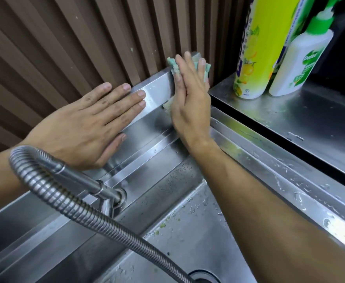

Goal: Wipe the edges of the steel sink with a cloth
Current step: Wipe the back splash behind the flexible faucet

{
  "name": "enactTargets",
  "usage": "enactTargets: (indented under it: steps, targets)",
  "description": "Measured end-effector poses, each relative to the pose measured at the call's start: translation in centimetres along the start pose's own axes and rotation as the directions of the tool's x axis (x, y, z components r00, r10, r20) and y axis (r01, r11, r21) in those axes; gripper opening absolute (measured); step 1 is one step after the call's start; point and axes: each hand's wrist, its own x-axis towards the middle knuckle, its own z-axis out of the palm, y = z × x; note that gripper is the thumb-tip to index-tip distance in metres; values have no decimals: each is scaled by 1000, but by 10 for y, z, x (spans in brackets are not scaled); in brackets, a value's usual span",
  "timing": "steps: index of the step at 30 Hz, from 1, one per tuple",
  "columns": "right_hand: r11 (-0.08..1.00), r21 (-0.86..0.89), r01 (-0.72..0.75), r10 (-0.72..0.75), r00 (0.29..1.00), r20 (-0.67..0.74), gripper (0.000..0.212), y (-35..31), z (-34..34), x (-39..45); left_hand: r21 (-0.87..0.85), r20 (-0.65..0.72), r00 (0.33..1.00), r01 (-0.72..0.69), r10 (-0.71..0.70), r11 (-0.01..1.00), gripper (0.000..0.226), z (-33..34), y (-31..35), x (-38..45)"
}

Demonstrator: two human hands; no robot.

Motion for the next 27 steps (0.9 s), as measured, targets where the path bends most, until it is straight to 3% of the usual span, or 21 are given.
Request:
enactTargets:
  steps: [2,5,8,11,13,17,21,23,27]
  targets:
    - [998,48,-32,32,999,8,40,-7,-9,-26,1,0,1000,9,-9,1000,67,-1,-1,-1]
    - [995,-96,15,6,975,222,34,-4,-20,-81,1,6,1000,5,-5,1000,66,1,0,-2]
    - [927,-300,226,-78,898,433,26,1,-7,-121,-14,-12,1000,3,-3,1000,66,2,0,-1]
    - [842,-288,456,-244,798,551,31,10,-21,-118,-12,-28,1000,0,-1,1000,65,2,-1,-2]
    - [756,-314,574,-275,714,643,45,15,-39,-119,-1,-27,1000,-5,4,1000,66,2,-1,-1]
    - [767,-339,544,-198,704,682,53,14,-37,-127,34,-16,998,-57,58,998,64,1,0,1]
    - [706,-186,684,-295,522,800,48,21,-31,-107,12,19,995,-98,98,995,65,2,-2,0]
    - [699,-233,676,-257,542,800,48,24,-36,-92,3,26,994,-104,104,995,66,2,-2,1]
    - [745,-451,490,-68,730,680,54,26,-55,-67,-8,28,994,-107,108,994,66,0,-2,1]
